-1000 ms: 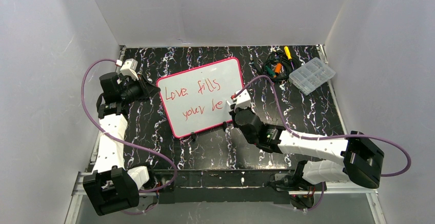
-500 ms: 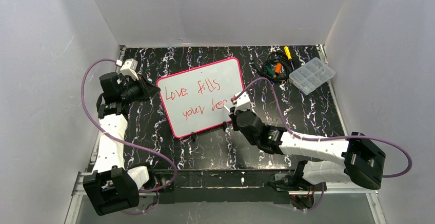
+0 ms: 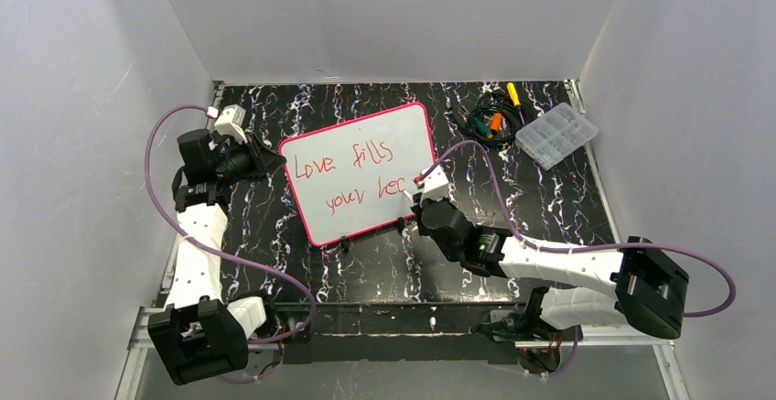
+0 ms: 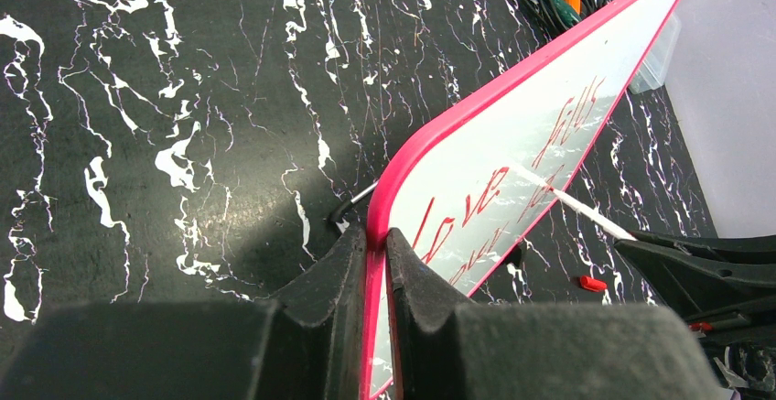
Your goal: Write a sentence on the whiteboard
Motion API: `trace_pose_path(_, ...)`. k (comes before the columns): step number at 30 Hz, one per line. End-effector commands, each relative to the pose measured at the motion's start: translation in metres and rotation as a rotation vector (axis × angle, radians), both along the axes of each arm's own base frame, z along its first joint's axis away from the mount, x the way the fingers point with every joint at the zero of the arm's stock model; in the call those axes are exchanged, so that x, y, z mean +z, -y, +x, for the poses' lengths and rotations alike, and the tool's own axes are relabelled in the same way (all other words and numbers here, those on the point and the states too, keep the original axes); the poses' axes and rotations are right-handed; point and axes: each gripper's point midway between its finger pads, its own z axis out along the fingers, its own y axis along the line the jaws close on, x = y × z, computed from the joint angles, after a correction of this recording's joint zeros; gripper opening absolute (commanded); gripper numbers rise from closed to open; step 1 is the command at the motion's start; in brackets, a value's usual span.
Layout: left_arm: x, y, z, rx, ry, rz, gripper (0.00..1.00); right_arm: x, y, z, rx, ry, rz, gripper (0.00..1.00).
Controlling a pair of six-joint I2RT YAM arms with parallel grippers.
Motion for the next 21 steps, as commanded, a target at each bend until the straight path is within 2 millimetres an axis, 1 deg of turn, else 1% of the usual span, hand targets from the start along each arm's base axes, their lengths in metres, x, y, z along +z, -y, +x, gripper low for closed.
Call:
trace_pose_path(1,-0.001,0.004,-0.006,-0.015,-0.002,-0.010,0.02,0.033,0.000,0.016,-0.065,0.088,0.045,0.01)
trace_pose_path(5,0.000,0.004,-0.006,-0.014,0.000,-0.009,0.02,0.042,0.000,0.019,-0.073,0.113,0.052,0.01)
trace_pose_path(8,0.000,0.004,-0.006,-0.016,0.000,-0.010,0.02,0.043,0.000,0.020,-0.075,0.115,0.052,0.01)
trace_pose_path(15,0.001,0.004,-0.006,-0.016,0.001,-0.011,0.02,0.021,0.003,0.013,-0.063,0.059,0.021,0.01)
trace_pose_path(21,0.000,0.004,-0.006,-0.015,-0.001,-0.011,0.02,0.004,0.006,0.004,-0.052,0.005,0.030,0.01)
